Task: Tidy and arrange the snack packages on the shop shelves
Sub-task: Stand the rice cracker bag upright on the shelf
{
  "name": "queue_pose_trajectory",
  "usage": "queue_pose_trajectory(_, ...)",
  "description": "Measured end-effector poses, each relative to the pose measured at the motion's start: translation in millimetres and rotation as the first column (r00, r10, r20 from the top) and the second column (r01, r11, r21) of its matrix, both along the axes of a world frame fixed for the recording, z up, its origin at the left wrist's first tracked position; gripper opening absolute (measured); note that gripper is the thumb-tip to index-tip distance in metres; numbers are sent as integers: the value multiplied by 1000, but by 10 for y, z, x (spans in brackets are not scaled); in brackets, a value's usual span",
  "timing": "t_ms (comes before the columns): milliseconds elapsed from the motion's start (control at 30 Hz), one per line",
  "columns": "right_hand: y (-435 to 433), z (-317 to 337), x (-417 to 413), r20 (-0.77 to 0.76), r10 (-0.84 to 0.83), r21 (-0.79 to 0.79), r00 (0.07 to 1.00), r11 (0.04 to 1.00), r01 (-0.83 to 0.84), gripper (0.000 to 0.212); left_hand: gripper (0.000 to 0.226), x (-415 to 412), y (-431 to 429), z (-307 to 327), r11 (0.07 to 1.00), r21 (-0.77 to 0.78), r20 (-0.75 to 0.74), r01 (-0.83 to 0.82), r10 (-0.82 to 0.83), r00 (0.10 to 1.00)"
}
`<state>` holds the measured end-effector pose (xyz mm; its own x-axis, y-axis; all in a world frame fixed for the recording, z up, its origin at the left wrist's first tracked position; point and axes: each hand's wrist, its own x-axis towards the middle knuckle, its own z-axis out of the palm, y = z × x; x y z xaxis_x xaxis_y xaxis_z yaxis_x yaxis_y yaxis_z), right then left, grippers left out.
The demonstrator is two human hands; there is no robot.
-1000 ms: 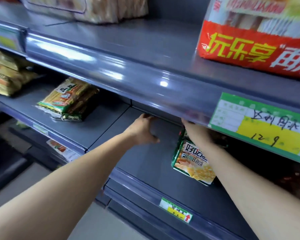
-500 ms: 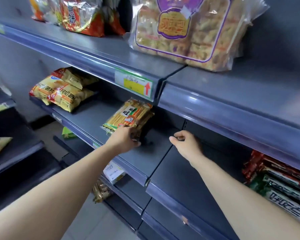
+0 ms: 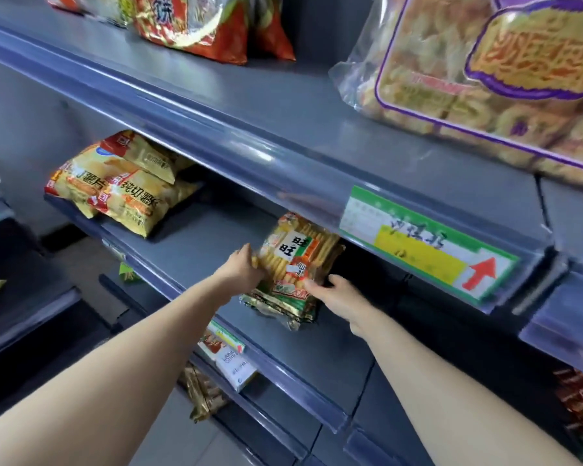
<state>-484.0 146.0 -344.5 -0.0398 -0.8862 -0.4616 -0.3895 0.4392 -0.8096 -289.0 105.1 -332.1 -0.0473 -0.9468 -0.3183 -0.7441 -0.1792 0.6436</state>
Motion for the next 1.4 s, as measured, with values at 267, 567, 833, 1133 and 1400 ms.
queue_pose_trajectory(267,-371,-78,170,166,0,18,986,1000,-3,68,42,204,-307,-126,952,306,-394,25,102,914)
queue_pose_trajectory(567,-377,-258,423,211,-183,-23,960,981,192,59,41,308,-571,-307,890,427,-606,160,150,781)
queue_pose_trajectory(833,-359,-205,672,238,-367,-167,899,897,410,55,101,462,-756,-293,930,273,-777,246,62,627)
queue_pose_trajectory(1133,-386,-310,826,227,-364,-168,903,899,405,57,72,521,-897,-346,919,267,-794,290,40,606)
queue_pose_trajectory(1400,-409,-393,765,34,-495,-389,868,794,468,61,125,316,-1137,-418,874,-96,-707,477,-397,585)
